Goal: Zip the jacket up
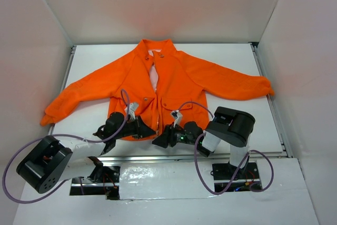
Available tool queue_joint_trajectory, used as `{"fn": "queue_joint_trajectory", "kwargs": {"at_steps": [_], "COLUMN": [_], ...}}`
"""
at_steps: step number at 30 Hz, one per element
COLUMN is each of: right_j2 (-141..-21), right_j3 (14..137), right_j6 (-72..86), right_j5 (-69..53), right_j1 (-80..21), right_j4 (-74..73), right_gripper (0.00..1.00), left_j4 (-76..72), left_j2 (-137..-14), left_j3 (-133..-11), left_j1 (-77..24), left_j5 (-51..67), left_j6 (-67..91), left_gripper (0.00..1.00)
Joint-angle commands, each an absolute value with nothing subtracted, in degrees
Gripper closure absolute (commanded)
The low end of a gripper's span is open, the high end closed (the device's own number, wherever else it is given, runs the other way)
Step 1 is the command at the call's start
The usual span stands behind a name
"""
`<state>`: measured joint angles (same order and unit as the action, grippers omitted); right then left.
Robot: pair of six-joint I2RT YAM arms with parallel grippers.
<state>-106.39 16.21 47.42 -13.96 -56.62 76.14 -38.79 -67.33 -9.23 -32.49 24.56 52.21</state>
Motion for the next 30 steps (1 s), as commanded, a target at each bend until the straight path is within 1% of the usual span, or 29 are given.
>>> {"fn": "queue_joint_trajectory", "kwargs": {"at_steps": [1,6,9,13,16,18,20,22,23,24,25,26,27,28,30], "right_j2": [-105.20,-107.58,-107.32,-106.35,-105.74,-105.65,-105.56,-105.91,-105.91,-105.73,-105.65,-105.47,-105.03,-104.77,-104.24], "right_j3": [14.86,15.11,14.68,14.85,14.94,14.85,14.77,14.77,14.59,14.42,14.24,13.89,13.71,13.45,13.27], "right_j6": [46.58,48.25,48.69,48.43,48.43,48.69,49.22,49.66,49.83,49.75,49.75,49.83,49.83,49.83,49.66], "right_j5": [-16.70,-16.61,-14.77,-16.43,-17.66,-18.02,-18.89,-19.51,-19.86,-19.95,-20.04,-20.21,-20.21,-20.13,-19.78], "right_j1": [-54.67,-53.70,-53.61,-52.65,-52.03,-51.77,-51.59,-51.42,-51.42,-51.42,-51.42,-51.33,-51.33,-51.42,-51.42], "right_j4": [99.23,100.90,100.90,100.81,100.90,100.81,100.81,100.90,100.99,100.99,100.99,100.99,100.99,100.99,100.99], "right_gripper": [0.37,0.38,0.38,0.39,0.44,0.52,0.63,0.61,0.53,0.48,0.44,0.43,0.45,0.52,0.61], "left_j4": [-38.49,-43.32,-46.84,-49.22,-49.48,-49.40,-49.22,-49.48,-49.22,-49.13,-49.04,-49.22,-49.31,-49.31,-50.00], "left_j2": [-69.34,-72.50,-74.09,-74.71,-74.62,-74.27,-74.09,-74.18,-74.35,-74.36,-74.36,-74.53,-74.71,-74.79,-75.23], "left_j3": [-11.86,-10.90,-9.85,-8.96,-8.79,-8.70,-8.44,-8.09,-8.09,-8.17,-8.26,-8.35,-8.52,-8.61,-8.61], "left_j1": [-33.05,-33.05,-33.05,-33.05,-33.05,-33.05,-33.05,-33.05,-33.05,-33.05,-33.05,-33.05,-33.05,-33.05,-33.05], "left_j5": [29.35,30.85,31.11,31.38,31.64,31.38,31.03,30.94,30.68,30.33,30.24,30.41,30.58,30.67,30.76], "left_j6": [49.13,50.62,51.68,52.03,51.86,51.59,50.89,50.71,50.71,50.54,50.71,50.71,50.80,50.80,50.89], "left_gripper": [1.00,1.00,1.00,1.00,1.00,1.00,1.00,1.00,1.00,1.00,1.00,1.00,1.00,1.00,1.00]}}
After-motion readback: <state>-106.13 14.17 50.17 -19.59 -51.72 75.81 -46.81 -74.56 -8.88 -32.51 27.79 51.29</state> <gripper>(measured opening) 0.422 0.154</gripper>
